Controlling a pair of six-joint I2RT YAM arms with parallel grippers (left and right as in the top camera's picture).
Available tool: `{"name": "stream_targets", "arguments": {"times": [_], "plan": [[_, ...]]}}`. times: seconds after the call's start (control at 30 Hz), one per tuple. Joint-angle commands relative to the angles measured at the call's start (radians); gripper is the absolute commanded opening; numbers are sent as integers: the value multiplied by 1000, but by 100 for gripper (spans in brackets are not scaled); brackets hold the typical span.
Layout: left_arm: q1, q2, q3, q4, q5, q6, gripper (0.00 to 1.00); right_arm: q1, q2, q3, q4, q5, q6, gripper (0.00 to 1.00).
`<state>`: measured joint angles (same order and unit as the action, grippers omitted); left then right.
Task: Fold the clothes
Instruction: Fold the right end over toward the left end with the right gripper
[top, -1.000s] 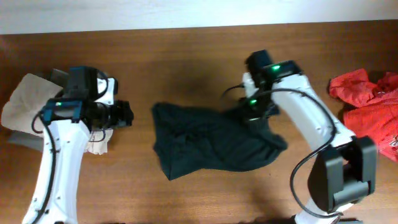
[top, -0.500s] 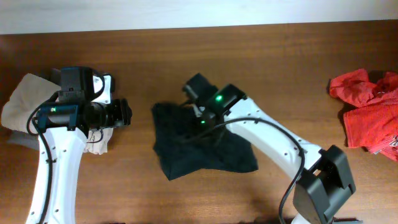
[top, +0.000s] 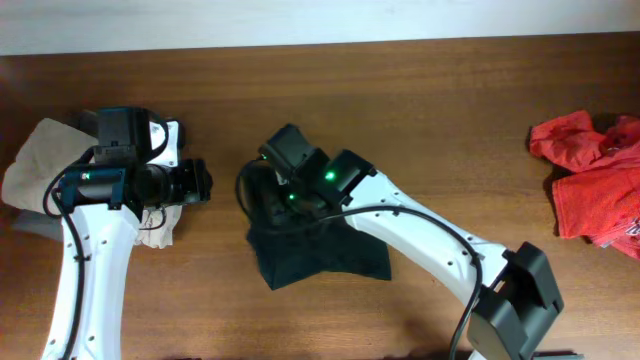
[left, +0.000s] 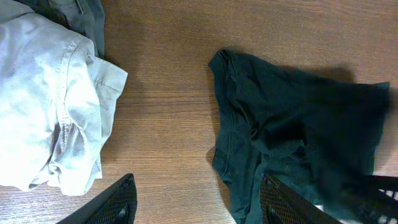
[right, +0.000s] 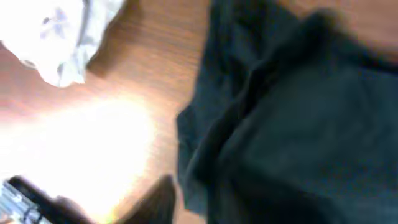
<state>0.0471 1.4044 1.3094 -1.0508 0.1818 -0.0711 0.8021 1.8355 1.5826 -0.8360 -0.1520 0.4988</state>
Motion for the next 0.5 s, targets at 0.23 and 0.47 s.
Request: {"name": "stream_targets", "arguments": {"times": [0.23,0.47], "plan": [[3,-12,21,0,-6,5,63,-37,6,19,-55,28,-23,61],[3,-12,21,-2,-6,5,64,-244,4,6,-266,59,-58,37]]}}
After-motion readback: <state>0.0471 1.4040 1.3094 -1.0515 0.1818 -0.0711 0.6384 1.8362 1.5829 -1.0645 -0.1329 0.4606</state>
